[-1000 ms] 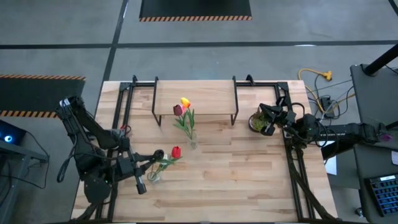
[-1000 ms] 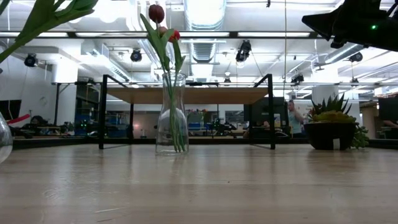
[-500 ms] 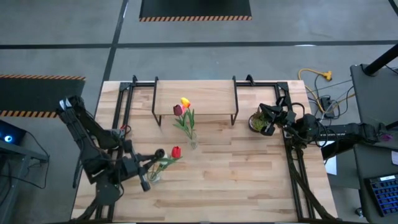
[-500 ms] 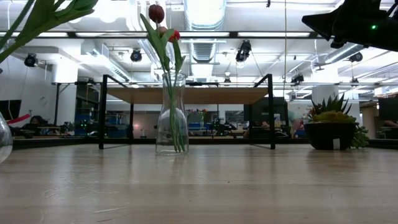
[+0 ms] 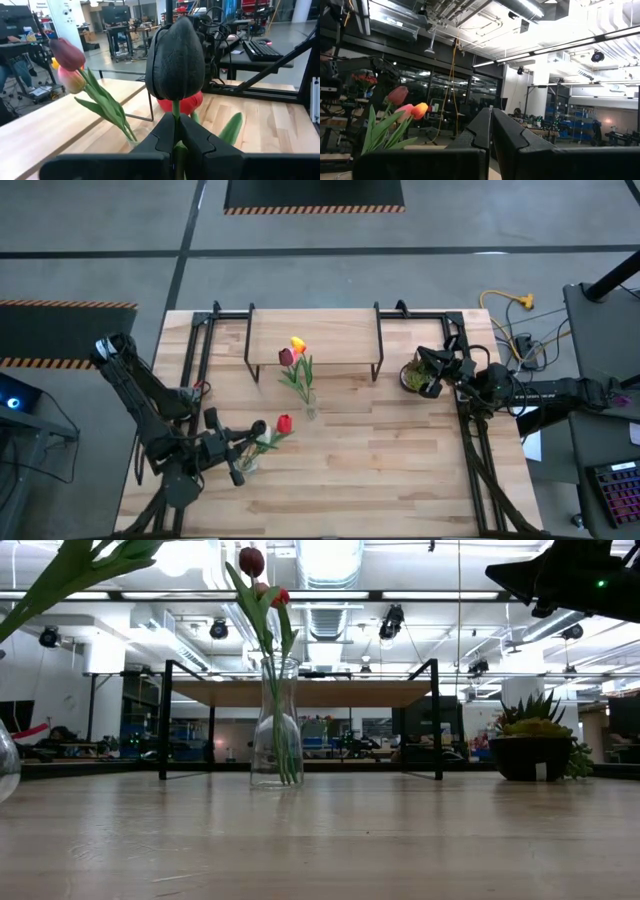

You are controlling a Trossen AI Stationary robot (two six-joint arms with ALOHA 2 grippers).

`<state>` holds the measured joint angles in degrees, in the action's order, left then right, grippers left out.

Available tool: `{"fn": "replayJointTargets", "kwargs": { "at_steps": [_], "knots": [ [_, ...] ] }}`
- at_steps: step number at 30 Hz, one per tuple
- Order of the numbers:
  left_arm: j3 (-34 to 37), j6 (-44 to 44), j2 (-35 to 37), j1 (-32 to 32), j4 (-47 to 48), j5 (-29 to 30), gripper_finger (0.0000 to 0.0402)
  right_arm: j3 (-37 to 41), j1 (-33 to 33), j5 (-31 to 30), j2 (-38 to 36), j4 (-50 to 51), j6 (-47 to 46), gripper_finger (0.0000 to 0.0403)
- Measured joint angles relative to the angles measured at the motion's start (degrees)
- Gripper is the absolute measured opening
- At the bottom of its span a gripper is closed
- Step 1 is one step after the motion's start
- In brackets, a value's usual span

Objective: Pick and place flowers into a vace then onto a shelf
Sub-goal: Put the black flower into the bottom transparent vase

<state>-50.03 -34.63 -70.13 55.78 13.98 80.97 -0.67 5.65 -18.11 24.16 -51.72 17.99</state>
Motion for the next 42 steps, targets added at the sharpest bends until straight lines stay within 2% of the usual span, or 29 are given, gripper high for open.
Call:
{"fn": "replayJointTargets", "kwargs": {
  "at_steps": [14, 19, 25, 32, 34, 38, 42],
  "knots": [
    [1.0, -0.4, 0.2, 0.5, -1.9, -1.6, 0.0009, 0.0, 0.0, 0.0, 0.0, 0.0, 0.0, 0.0009],
    [0.4, 0.3, 1.2, 0.6, -1.8, -1.6, 0.0040, 0.0, 0.0, 0.0, 0.0, 0.0, 0.0, 0.0009],
    [0.4, 0.4, 3.0, 0.6, -1.8, -2.4, 0.0102, 0.0, 0.0, 0.0, 0.0, 0.0, 0.0, 0.0008],
    [0.4, 1.0, 7.8, 0.6, -1.8, -12.6, 0.0156, 0.0, 0.0, 0.0, 0.0, 0.0, 0.0, 0.0009],
    [0.4, 1.1, 9.2, 0.6, -1.7, -14.2, 0.0162, 0.0, 0.0, 0.0, 0.0, 0.0, 0.0, 0.0009],
    [0.5, 1.1, 12.4, 0.6, -0.1, -22.0, 0.0164, 0.0, 0.0, 0.0, 0.0, 0.0, 0.0, 0.0008],
    [0.5, 1.1, 14.9, 0.6, 2.8, -24.3, 0.0164, 0.0, 0.0, 0.0, 0.0, 0.0, 0.0, 0.0009]
  ]
}}
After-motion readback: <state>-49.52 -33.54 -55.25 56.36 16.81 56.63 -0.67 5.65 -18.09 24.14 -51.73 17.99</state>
